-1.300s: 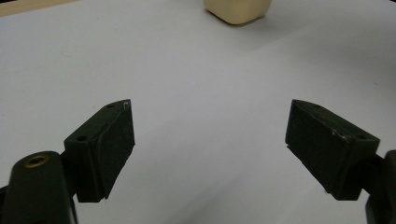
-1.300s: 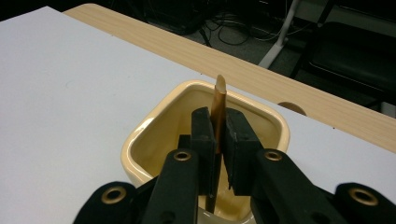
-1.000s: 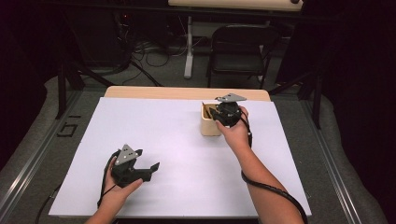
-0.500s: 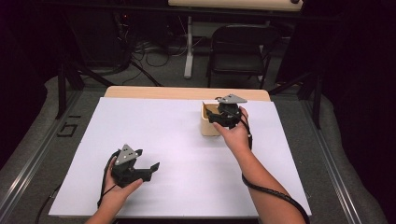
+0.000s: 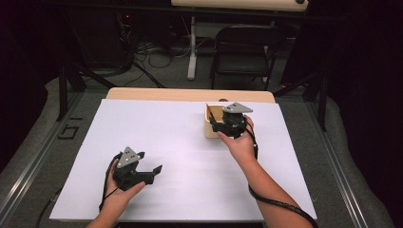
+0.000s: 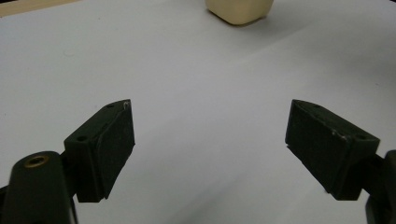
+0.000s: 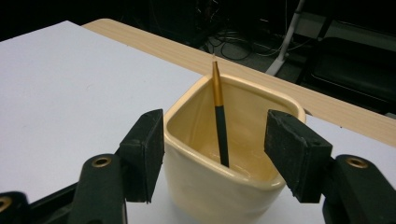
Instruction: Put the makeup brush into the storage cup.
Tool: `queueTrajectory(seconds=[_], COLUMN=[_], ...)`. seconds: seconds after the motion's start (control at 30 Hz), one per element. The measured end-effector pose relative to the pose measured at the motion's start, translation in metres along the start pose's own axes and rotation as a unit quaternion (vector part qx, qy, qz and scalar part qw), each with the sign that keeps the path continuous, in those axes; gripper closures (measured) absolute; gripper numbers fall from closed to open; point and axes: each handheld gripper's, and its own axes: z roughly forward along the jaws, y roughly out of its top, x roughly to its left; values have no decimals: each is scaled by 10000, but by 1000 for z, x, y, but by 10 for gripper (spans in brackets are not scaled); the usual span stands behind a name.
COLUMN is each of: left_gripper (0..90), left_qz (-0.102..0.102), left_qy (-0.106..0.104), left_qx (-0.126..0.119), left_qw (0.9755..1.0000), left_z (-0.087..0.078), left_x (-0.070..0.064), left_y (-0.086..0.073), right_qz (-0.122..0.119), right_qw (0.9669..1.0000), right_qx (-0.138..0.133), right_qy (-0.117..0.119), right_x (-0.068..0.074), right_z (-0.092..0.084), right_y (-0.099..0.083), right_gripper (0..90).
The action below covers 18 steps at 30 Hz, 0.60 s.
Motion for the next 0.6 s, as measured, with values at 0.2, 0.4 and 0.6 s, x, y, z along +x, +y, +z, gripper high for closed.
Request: queueTrajectory(seconds=[0.2,0.4,0.6], left_gripper=[160,160,160], left_qz=[-6,-7,-10], left_qy=[-3,0,14], left_qx=[3,10,16], left_qw=[10000,10000,10000], left_z=[0,0,1], left_x=[0,0,-1], left_y=[0,0,0], right_qz=[-15,9,43], right_qw=[10000,10000,10000], right_qx=[3,-12,-13], right_qy=[53,75,87], right_x=[2,1,-1], right_z=[-7,-14,-22], right_y=[-7,-13,-21], right_gripper=[381,379,377])
